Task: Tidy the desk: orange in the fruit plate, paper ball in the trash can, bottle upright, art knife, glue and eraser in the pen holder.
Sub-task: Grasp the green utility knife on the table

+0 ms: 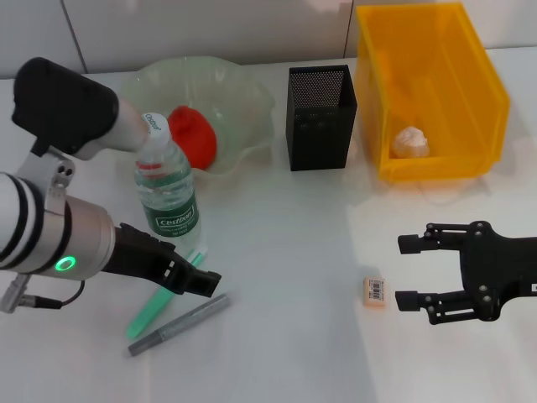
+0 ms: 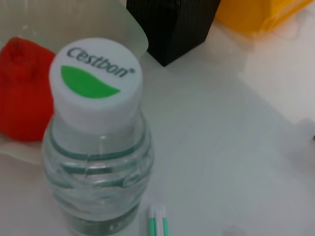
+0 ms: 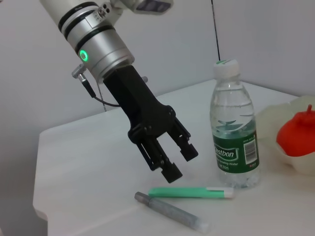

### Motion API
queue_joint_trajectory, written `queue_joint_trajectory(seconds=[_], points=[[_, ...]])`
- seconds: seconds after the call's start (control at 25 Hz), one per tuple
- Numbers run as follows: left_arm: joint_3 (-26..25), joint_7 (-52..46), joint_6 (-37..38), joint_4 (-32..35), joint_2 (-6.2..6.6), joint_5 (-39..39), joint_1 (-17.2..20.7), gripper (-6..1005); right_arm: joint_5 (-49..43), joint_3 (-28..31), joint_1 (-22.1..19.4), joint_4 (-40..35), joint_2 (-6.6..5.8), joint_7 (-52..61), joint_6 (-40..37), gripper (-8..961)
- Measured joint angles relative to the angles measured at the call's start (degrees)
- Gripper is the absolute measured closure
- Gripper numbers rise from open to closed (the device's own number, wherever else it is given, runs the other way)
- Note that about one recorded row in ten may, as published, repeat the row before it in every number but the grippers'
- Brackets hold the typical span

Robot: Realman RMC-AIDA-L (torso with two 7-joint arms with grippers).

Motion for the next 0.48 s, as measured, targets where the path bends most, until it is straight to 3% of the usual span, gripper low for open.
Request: queue_joint_trajectory(seconds=[0.28, 0.48], points=[[0.2, -0.9, -0.7, -1.0, -0.07, 0.5, -1.0, 255, -0.3, 0.0, -0.1, 0.0, 0.06, 0.0, 0.4, 160], [0.6, -1.5, -4.3, -7.5, -0.14, 1.1, -3.9, 261, -0.6, -0.3, 0.3, 0.1, 0.12, 0.0, 0.9, 160]])
